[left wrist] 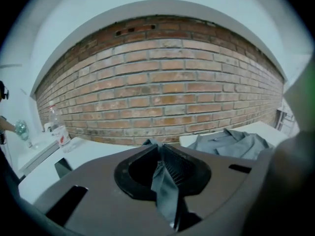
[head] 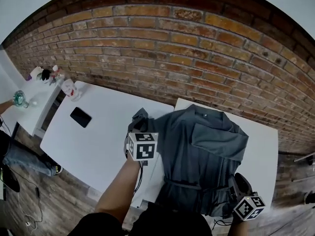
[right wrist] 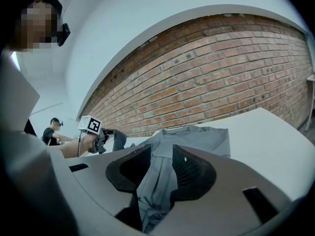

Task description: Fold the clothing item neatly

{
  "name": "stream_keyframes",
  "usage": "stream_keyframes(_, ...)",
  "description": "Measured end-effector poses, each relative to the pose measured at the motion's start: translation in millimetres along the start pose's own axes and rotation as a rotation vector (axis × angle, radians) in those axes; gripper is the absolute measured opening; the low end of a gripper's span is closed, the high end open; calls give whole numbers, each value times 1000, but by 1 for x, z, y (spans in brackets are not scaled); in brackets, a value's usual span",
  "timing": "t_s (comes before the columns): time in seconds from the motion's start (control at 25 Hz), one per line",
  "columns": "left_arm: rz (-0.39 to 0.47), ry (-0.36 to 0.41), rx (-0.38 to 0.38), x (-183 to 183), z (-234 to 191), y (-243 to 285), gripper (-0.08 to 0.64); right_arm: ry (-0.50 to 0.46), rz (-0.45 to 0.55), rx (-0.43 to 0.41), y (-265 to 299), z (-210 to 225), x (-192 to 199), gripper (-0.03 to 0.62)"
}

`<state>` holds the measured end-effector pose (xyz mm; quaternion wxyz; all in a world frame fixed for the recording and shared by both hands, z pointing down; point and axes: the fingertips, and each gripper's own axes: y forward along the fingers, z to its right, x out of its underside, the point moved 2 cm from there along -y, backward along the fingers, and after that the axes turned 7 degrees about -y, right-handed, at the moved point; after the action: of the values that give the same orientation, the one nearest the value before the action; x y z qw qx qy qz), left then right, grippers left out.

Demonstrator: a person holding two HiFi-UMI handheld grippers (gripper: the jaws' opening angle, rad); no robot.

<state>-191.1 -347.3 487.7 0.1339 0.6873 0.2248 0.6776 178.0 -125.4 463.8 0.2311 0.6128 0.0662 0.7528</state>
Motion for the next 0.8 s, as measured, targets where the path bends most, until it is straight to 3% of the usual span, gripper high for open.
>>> stream_keyframes(0.24,-19,94,180,-6,132,19,43,86,17,99,-51,50,10,138)
stream_keyframes(0.44,-107,255,303,32,233,33,44,142,4,166,-79,78,29,138)
stream_keyframes(0.56,-194,361,334,73,272,46,44,164,-6,173,-83,83,36,138)
stream_keyframes(0.8,-295,445,299,126,292,62,48,160,-32,156,-78,82,43,138)
